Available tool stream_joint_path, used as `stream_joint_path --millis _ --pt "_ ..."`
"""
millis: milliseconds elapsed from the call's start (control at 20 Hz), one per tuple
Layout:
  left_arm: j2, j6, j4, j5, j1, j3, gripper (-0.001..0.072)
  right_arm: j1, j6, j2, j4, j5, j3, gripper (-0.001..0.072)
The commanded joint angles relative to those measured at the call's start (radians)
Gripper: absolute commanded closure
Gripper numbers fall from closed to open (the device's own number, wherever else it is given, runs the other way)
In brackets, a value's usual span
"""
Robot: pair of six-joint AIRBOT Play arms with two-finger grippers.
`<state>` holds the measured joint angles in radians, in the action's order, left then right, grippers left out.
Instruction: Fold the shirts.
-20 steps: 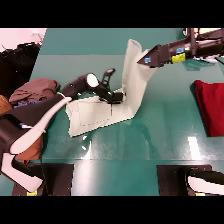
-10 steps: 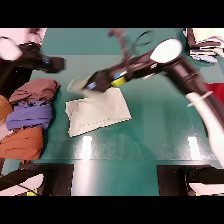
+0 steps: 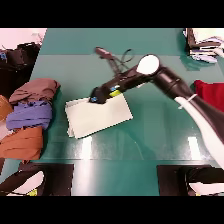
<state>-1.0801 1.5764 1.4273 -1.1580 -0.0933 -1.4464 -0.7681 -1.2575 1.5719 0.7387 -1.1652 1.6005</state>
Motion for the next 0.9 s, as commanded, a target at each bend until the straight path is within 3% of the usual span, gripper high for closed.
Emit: stream_joint_path --millis 0,100,150,200,350,650,800,850 --pt "0.006 -0.006 -0.015 -0.013 -0.009 0.000 0.0683 0.182 -0.082 -0.088 0.190 -0.015 -0.160 0.0279" --pt "0.006 -0.006 -0.053 -0.009 -0.009 0.000 0.0683 0.306 -0.089 -0.106 0.196 0.003 -0.270 0.0226" --pt "0.006 -0.006 -0.076 -0.008 -0.008 -0.001 0.0683 0.354 -0.089 -0.098 0.195 0.008 -0.314 0.0146" --pt "0.006 -0.007 -0.093 -0.005 -0.008 0.000 0.0683 0.394 -0.089 -0.080 0.184 0.010 -0.342 0.0118" --pt "0.006 -0.014 -0.142 -0.001 -0.008 0.000 0.0683 0.432 -0.080 0.023 0.082 0.001 -0.359 0.0120" --pt "0.006 -0.014 -0.176 -0.008 -0.008 0.031 0.0683 0.312 -0.043 0.264 -0.055 -0.064 -0.180 0.0123" --pt "0.006 -0.014 -0.206 -0.008 -0.008 0.034 0.0683 0.250 -0.043 0.339 -0.076 -0.106 -0.098 0.0162" --pt "0.006 -0.014 -0.224 -0.008 -0.008 0.034 0.0683 0.233 -0.042 0.351 -0.075 -0.106 -0.080 0.0233"
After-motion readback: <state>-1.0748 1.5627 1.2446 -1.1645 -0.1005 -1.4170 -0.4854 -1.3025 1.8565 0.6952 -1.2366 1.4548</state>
